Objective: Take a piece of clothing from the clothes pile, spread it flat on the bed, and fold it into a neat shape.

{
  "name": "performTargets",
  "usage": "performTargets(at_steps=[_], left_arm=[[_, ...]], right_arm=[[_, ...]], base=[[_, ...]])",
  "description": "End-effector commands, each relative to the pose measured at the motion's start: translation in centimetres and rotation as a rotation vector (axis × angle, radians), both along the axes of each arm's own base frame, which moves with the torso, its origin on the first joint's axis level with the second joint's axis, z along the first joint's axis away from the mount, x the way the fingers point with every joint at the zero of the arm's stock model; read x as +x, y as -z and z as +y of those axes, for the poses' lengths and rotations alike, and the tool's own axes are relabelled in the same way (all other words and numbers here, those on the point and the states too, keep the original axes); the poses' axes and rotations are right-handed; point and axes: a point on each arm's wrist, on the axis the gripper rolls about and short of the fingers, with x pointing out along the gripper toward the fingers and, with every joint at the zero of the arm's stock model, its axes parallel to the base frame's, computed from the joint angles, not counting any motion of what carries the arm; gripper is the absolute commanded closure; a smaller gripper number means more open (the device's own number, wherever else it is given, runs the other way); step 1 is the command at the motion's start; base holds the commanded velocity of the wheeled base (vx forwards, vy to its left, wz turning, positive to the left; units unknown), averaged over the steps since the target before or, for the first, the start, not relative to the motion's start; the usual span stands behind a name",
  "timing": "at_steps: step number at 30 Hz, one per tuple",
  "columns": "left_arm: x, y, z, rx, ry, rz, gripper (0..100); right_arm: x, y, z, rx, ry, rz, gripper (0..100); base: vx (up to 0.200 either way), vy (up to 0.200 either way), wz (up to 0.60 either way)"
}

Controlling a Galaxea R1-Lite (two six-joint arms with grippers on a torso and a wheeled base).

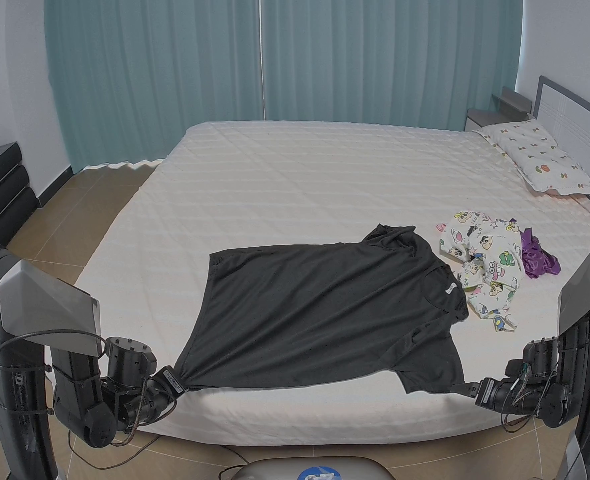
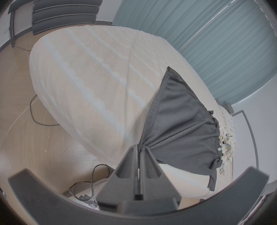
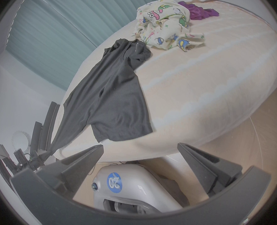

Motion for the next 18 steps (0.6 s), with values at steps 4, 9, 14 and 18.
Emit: performTargets(at_steps=[4, 9, 14, 18], left_arm=[[0.2, 0.0, 0.1, -0.001, -0.005, -0.005, 100], [0.3, 0.1, 0.1, -0.002, -0.007, -0.007, 100], [0.3, 0.1, 0.1, -0.003, -0.01, -0.006, 100], [0.3, 0.1, 0.1, -0.002, -0.009, -0.007, 100]], right_arm=[[2.0, 0.1, 0.9, 0.037, 0.007, -0.068, 0], [3.8, 1.0, 2.0, -0.001, 0.027, -0.103, 0], [4.3, 1.5, 2.7, -0.015, 0.024, -0.115, 0], [4.3, 1.5, 2.7, -0.014, 0.025, -0.113, 100]], base=[[0.0, 0.0, 0.0], [0.0, 0.0, 0.0], [0.0, 0.0, 0.0], [0.0, 0.0, 0.0]])
